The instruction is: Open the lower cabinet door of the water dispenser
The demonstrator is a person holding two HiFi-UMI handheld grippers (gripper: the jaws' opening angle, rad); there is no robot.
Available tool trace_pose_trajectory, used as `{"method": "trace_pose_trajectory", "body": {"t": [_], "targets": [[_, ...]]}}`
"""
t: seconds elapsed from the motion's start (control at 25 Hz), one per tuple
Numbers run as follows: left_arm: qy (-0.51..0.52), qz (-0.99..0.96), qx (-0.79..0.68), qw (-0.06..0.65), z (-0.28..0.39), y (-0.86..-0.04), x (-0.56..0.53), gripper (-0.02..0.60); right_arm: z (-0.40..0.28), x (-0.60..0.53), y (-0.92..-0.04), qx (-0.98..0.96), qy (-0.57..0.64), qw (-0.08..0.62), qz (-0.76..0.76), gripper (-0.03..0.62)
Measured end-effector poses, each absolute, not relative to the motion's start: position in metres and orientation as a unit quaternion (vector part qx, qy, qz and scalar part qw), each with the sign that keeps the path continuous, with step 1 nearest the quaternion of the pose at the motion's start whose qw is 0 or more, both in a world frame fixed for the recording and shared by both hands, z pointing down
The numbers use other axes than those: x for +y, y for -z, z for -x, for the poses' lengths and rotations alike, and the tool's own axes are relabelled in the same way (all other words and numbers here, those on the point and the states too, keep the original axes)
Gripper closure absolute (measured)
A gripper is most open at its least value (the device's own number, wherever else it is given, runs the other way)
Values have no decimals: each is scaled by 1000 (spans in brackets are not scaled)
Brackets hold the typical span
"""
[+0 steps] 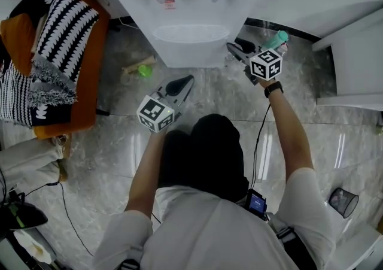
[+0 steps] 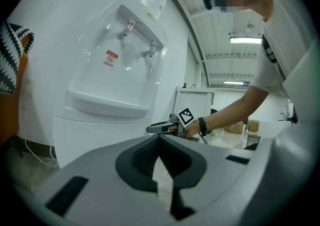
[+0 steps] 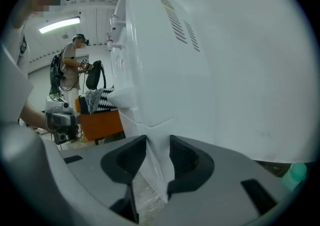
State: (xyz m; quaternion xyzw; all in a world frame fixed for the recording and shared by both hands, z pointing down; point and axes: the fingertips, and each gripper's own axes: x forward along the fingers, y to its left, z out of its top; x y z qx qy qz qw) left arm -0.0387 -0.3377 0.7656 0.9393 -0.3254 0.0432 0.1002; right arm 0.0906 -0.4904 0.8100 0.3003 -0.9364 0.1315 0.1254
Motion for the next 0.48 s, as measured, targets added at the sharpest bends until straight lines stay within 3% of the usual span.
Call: {"method": "trace_pose_trajectory", "body": {"t": [0.48], "targets": [[-51,-933,-340,108,37,-766,-324,569,-92,-489,-809,-926,-147,131,-322,471]]}}
